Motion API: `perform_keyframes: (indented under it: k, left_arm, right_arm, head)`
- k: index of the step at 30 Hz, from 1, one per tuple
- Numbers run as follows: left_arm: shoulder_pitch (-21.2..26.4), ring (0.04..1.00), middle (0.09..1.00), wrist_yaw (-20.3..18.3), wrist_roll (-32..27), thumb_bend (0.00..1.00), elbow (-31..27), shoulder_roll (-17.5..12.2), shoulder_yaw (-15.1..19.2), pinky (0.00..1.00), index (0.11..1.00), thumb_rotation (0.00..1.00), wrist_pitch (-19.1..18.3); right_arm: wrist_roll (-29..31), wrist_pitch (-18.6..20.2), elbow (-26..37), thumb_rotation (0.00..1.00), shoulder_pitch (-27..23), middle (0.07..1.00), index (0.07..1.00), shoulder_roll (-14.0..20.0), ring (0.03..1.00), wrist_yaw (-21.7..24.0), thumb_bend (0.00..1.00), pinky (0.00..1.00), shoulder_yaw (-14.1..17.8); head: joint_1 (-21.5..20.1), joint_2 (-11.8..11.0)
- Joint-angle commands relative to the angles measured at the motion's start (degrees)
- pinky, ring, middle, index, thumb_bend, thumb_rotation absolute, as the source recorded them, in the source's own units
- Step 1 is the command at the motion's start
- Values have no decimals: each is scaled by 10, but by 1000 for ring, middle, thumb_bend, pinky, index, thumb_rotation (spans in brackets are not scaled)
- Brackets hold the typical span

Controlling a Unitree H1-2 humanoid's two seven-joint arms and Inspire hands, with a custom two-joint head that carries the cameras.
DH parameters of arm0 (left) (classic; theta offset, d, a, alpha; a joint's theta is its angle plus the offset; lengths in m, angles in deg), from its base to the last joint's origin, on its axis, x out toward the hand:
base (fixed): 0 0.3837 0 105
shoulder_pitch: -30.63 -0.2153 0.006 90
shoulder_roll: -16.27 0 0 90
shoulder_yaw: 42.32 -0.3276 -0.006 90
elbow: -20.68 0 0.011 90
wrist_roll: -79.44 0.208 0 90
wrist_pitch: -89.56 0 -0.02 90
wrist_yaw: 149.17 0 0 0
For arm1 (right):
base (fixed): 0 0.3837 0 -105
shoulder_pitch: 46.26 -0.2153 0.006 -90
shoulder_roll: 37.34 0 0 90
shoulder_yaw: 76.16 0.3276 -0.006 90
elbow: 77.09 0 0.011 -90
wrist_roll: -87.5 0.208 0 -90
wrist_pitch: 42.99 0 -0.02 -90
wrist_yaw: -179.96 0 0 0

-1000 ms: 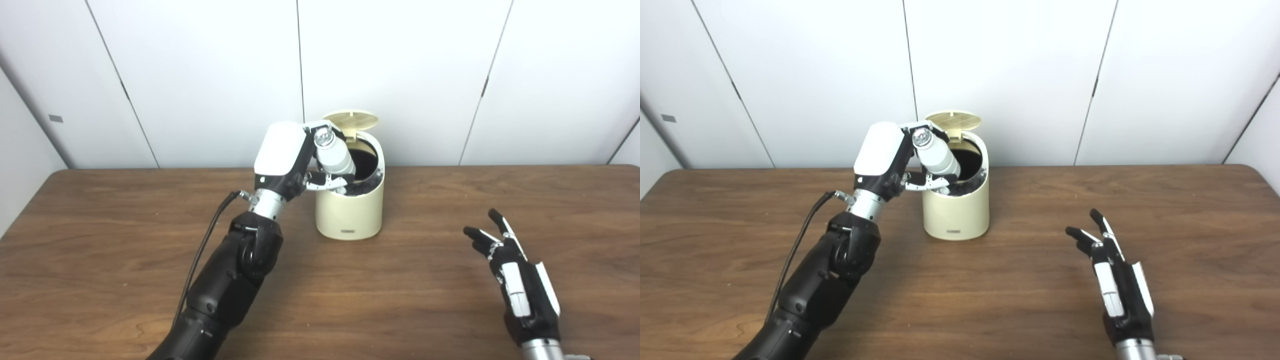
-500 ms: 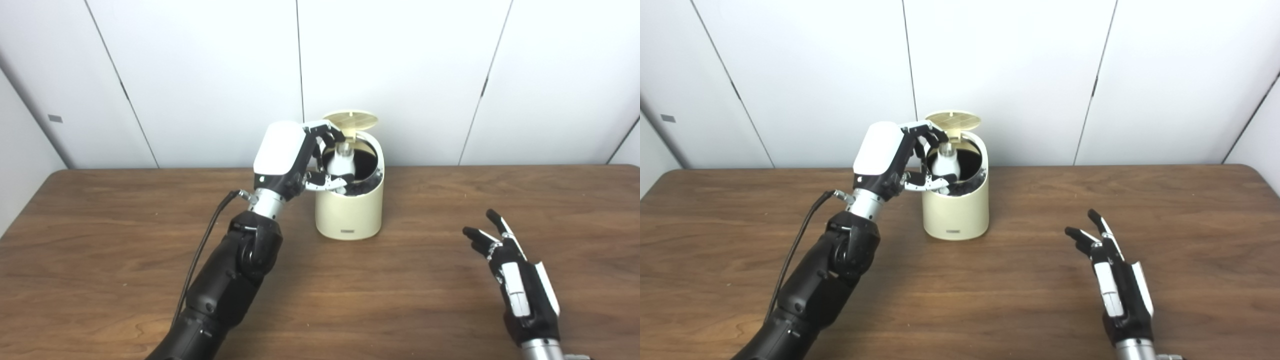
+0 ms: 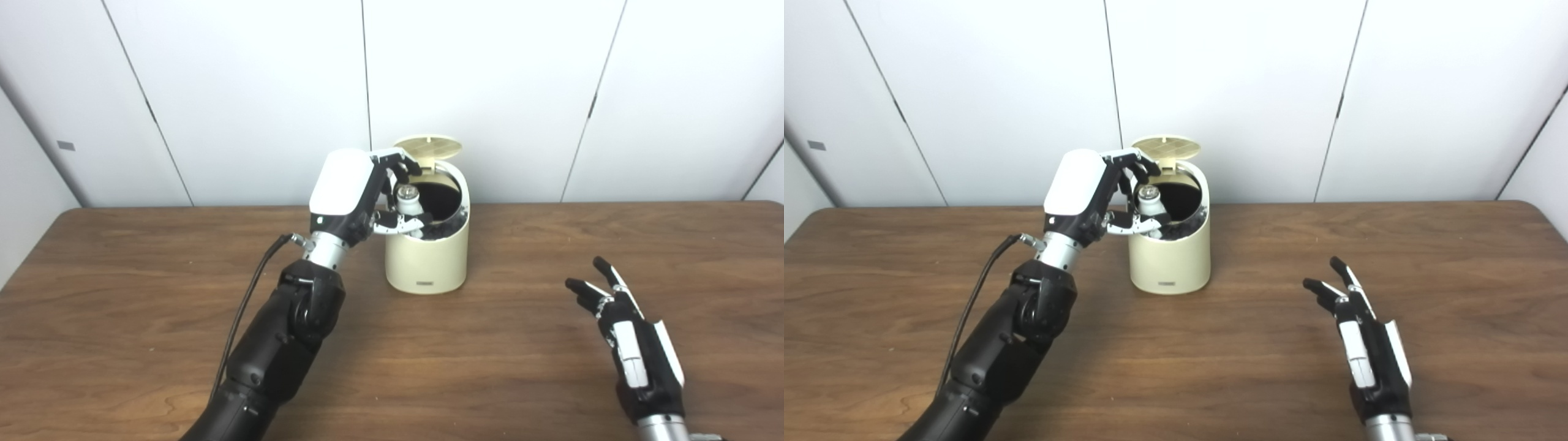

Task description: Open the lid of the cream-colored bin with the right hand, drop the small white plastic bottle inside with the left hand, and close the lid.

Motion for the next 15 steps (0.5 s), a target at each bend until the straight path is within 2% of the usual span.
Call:
perform_keyframes:
  k: [1,6,7,9,11,15]
  left_arm:
    - [12,346,479,12,-8,1000,-31,-6,8,304,554,73,15]
    - [-9,339,486,13,-34,914,-75,-9,21,282,527,21,40]
    - [-13,340,489,12,-41,723,-84,-9,26,280,508,37,43]
    - [-24,339,488,5,-57,565,-104,-9,36,275,491,48,45]
    - [-35,326,434,-7,-78,532,-126,-7,47,261,501,9,42]
    - [-60,351,427,-30,-112,524,-172,0,74,273,507,0,21]
  right_arm:
    - [5,-4,-30,939,21,777,925,-8,852,-1,622,884,-6]
    - [4,-8,-37,948,19,781,929,-6,851,-1,628,875,-4]
    - [8,-7,-38,949,19,782,929,-6,849,0,630,873,-3]
    - [12,-7,-39,938,18,785,930,-5,855,1,632,890,-2]
    - [8,-12,-42,951,17,785,941,-3,857,1,624,891,-3]
    - [5,-12,-43,954,17,782,937,-1,849,-1,636,876,-2]
  head:
    - [-1,0]
    - [0,0]
    - [1,0]
    - [1,0]
    - [2,0]
    - [2,0]
